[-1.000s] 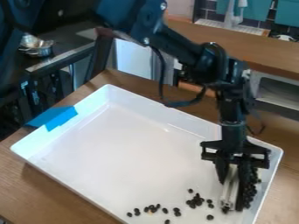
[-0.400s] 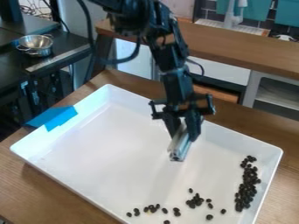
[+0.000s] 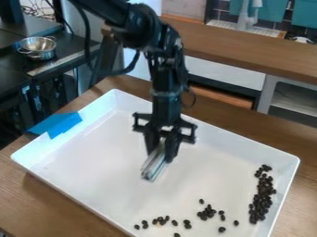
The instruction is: Sweep into pile
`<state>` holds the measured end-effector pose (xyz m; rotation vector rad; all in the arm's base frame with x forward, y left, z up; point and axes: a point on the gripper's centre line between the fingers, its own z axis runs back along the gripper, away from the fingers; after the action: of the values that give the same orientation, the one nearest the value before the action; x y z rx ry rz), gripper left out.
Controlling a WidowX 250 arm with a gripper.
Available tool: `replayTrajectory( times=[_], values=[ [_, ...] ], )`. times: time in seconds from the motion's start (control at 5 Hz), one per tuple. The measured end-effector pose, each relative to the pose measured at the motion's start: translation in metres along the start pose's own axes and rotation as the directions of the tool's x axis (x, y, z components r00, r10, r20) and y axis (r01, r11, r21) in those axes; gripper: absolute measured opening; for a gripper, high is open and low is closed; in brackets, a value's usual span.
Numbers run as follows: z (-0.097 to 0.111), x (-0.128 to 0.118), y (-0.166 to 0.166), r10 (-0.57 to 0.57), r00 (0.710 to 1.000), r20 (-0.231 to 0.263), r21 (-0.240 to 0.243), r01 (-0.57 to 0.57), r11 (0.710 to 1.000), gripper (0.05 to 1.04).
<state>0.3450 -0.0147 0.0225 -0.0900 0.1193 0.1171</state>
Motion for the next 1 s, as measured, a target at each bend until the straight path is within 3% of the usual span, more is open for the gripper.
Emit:
replayTrajectory(
  times=[0.2, 0.4, 0.8, 1.0],
  values=[
    [-0.023, -0.013, 0.009, 0.037, 0.999, 0.0, 0.041, -0.037, 0.998, 0.38],
    [-0.017, -0.024, 0.012, 0.051, 0.998, 0.026, 0.055, -0.053, 0.997, 0.38],
    [-0.008, -0.047, 0.014, 0.024, 0.999, 0.023, 0.056, -0.025, 0.998, 0.38],
    [-0.015, -0.053, 0.009, 0.028, 0.999, 0.022, 0.058, -0.029, 0.998, 0.38]
  ],
)
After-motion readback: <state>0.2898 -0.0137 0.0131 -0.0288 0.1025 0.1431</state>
